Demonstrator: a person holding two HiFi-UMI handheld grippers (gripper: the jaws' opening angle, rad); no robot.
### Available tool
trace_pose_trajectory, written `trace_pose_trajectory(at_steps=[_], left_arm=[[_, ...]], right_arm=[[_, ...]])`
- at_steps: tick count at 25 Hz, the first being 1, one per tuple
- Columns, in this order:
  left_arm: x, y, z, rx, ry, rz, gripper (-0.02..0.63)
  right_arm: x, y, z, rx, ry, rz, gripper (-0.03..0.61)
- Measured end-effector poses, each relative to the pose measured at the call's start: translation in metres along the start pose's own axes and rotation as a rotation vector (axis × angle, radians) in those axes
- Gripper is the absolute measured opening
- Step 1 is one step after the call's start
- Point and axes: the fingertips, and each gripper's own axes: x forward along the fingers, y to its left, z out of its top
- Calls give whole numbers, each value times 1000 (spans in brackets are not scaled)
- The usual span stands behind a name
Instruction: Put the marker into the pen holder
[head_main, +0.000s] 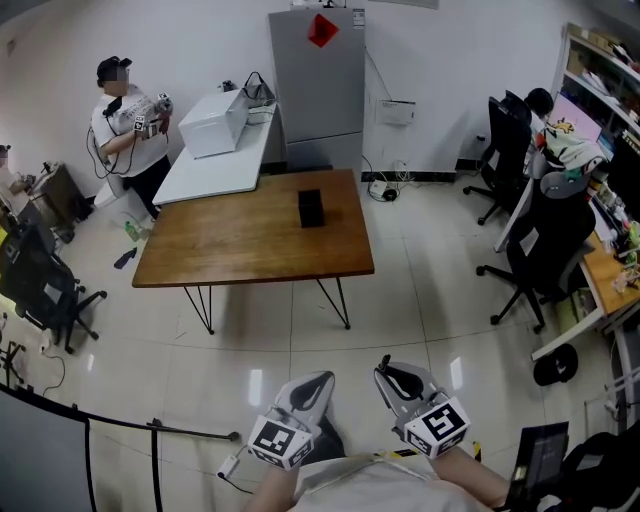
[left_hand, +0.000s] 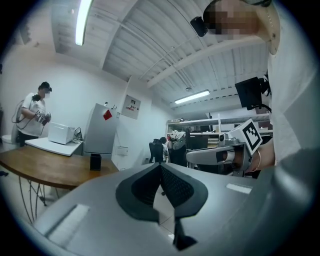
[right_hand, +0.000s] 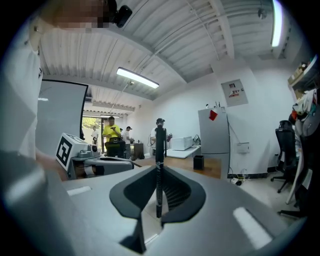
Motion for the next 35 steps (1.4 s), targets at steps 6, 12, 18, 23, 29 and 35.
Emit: trace_pose_trajectory(at_steps=[6,12,18,23,29,35], left_arm=[[44,75,18,-11,8,-43,17],[82,170,51,0,-7,-81,17],[110,241,71,23,-27,-83,16],[128,277,71,-4,-4,-60,17],[162,322,65,-21,-1,-19,16],[211,363,94,19,-36,57,16]], right_arm=[[75,-32,17,8,19,-25,35],[167,-70,55,-24,3,-70,35],[229,-114,79,-18,-25,-130,35],[267,-141,81,12,-17,-136,34],[319,-171,86,9,-16,-90,35],[366,-212,99,-16,-21,-14,35]])
